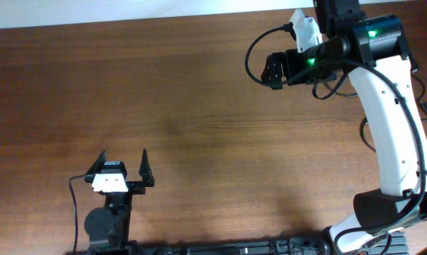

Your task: Untangle cables

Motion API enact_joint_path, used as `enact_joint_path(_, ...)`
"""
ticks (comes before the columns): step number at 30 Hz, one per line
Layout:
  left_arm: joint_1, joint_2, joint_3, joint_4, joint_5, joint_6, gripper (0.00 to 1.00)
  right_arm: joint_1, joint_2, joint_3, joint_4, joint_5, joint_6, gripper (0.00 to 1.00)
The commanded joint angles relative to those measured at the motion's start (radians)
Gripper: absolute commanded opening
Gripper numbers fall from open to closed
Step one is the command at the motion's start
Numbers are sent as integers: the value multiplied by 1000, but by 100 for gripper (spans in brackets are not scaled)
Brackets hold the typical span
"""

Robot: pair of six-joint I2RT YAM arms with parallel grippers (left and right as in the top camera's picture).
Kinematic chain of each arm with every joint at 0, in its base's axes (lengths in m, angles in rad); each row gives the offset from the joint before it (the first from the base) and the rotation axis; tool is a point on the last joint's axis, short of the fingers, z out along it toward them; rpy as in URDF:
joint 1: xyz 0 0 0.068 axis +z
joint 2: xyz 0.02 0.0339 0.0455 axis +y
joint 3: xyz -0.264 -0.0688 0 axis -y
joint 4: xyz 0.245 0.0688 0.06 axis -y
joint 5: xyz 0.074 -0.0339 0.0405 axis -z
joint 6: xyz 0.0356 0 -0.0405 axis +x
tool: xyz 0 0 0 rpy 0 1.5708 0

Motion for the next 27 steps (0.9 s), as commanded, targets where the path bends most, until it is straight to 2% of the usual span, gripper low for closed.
enact_joint_path(1,7,-10,-2,-8,-14,-10,99,5,11,0,0,-6,7,99)
enact_joint_path(11,7,-10,-2,-8,-14,-10,99,5,-13,0,-16,29,7,99)
enact_joint_path(19,7,-10,-2,-8,-14,-10,99,6,-211,-34,-15,148,8,99)
enact_joint_path(22,7,-10,-2,-8,-14,-10,99,6,-312,-128,42,153,8,98)
enact_joint_path(27,7,-10,-2,-8,-14,-9,99,6,-512,-476,267,176,7,99)
